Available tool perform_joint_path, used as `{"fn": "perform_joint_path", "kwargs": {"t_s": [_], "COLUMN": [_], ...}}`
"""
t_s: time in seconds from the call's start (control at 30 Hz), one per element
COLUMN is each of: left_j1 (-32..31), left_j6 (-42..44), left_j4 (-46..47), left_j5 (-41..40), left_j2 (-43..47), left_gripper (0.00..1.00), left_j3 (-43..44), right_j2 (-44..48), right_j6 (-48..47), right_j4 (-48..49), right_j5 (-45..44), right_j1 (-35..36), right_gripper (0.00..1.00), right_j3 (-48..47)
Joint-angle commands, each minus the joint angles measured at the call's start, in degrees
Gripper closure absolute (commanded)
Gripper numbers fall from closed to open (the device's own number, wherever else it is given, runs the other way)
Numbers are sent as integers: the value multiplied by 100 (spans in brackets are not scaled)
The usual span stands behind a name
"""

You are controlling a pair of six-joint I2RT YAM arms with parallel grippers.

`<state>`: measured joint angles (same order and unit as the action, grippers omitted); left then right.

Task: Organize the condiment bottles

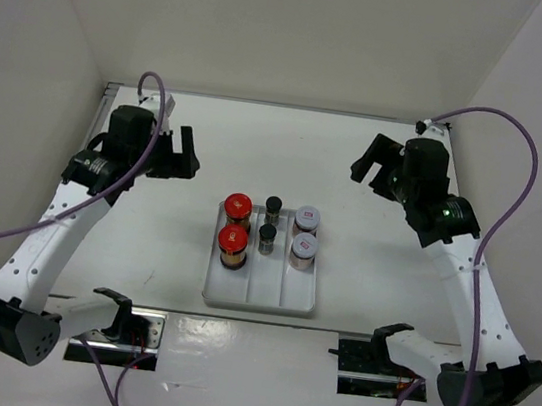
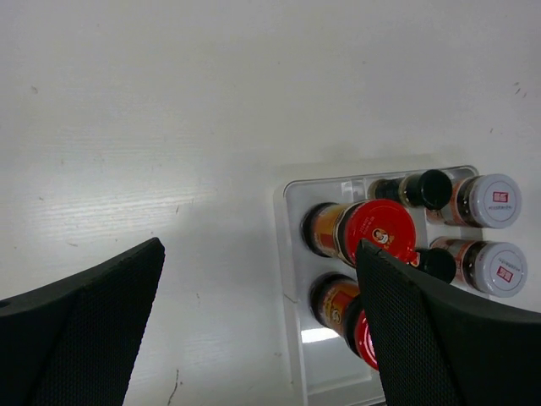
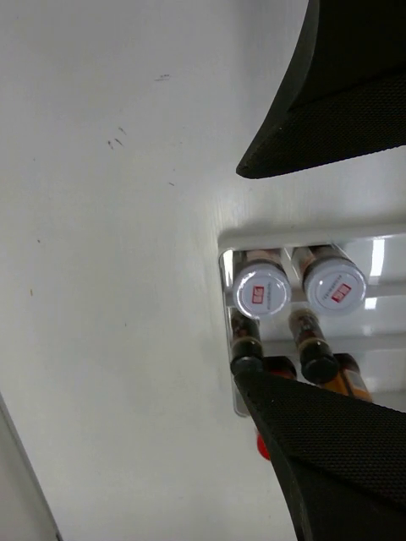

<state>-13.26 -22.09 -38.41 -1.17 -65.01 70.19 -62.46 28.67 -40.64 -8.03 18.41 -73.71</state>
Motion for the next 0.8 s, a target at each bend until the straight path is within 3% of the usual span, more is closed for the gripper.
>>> {"fn": "perform_joint_path", "kwargs": {"t_s": [0.0,0.27,0.63,0.77], "left_j1": [34,86,86,86], "left_j6": [222,275,328,381], "left_j4": [377,1072,1002,1379], "left_j5": [29,-384,-806,-911], "left_j2": [375,1473,1667,2201], "left_gripper": [0,0,0,0], "left_j3": [302,-602,-937,-1376], "right_j2": [-257,-733,-874,-812], "right_j6": [-396,-581,-739,-740], "right_j4": [583,970,1173,1304], "right_j5": [162,109,56,-14], "right_j1": [-259,-312,-364,-365], "right_gripper": [2,2,2,2], "right_j3": [172,278,331,393]}}
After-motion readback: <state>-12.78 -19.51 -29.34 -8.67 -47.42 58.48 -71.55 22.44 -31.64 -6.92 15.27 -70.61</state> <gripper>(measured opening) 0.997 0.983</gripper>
